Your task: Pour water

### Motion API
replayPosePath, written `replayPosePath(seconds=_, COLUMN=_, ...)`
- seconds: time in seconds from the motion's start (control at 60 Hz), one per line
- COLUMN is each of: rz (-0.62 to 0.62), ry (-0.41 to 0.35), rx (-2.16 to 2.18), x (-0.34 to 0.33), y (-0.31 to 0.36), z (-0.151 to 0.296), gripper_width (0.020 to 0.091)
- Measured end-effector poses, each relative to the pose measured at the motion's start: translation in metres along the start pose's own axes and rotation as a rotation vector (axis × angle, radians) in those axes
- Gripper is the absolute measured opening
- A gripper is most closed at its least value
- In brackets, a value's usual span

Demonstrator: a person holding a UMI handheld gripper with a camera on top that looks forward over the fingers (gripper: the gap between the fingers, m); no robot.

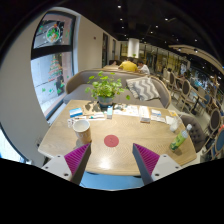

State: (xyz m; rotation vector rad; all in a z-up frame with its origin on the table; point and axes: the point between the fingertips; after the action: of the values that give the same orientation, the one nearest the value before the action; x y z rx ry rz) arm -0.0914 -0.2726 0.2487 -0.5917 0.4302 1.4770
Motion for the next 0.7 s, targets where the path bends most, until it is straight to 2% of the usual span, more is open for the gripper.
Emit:
replayPosePath(seconds=0.283, rz=-0.052, ry=0.026, rx=0.012, x=0.022, y=-0.082, z=-0.029, gripper_width=0.0858)
replayPosePath(seconds=0.7, rz=-0.077, ry=0.046, rx=0.073, x=0.099, y=-0.274, z=-0.096, gripper_width=0.0855)
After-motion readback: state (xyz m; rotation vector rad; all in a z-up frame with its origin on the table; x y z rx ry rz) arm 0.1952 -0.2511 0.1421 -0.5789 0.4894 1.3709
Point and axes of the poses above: the point between the fingertips, and its own axes, seen from behind it with the camera up: y to the left, z up, x forward, the way the camera looks, and after that the axes turned 6 degrees about -z, right-handed
